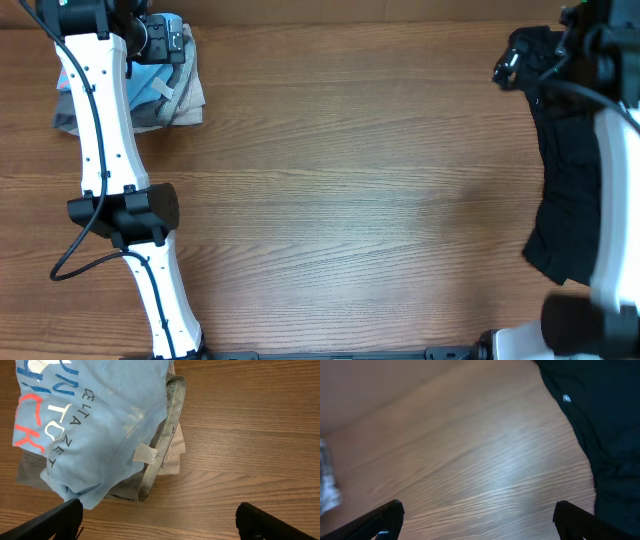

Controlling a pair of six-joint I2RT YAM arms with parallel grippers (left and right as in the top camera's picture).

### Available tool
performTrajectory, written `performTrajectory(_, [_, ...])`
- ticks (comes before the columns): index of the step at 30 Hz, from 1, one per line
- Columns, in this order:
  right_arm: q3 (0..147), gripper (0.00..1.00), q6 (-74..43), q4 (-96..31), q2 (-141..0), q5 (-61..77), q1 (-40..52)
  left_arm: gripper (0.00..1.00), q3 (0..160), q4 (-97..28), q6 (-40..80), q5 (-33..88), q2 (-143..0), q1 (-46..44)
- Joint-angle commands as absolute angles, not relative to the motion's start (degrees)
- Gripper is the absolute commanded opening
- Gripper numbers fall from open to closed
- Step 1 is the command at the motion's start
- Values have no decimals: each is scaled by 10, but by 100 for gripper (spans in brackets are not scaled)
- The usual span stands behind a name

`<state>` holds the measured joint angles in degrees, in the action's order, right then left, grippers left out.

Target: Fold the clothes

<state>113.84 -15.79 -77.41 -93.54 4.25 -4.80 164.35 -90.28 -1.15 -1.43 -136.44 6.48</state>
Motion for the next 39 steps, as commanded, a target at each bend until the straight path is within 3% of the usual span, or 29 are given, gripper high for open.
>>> performTrajectory(1, [1145,100,-150,-780,-870,98,-40,100,1646,-902,0,-4,-1352,63])
performTrajectory(6, [1145,100,-150,-790,-852,215,-36,100,1646,-902,0,-4,-1352,63])
performTrajectory(14, [1145,100,-145,-849,-852,79,-39,100,1646,-902,0,-4,-1352,63])
performTrajectory(22, [1069,100,-85,-631,-796,76,-38,100,1646,-902,0,-4,-1352,63])
performTrajectory(30, [805,100,-85,-404,-636,90,-38,100,1646,-902,0,-4,-1352,63])
performTrajectory(39, [364,100,-88,-102,-330,91,-38,100,1646,-902,0,-4,-1352,63])
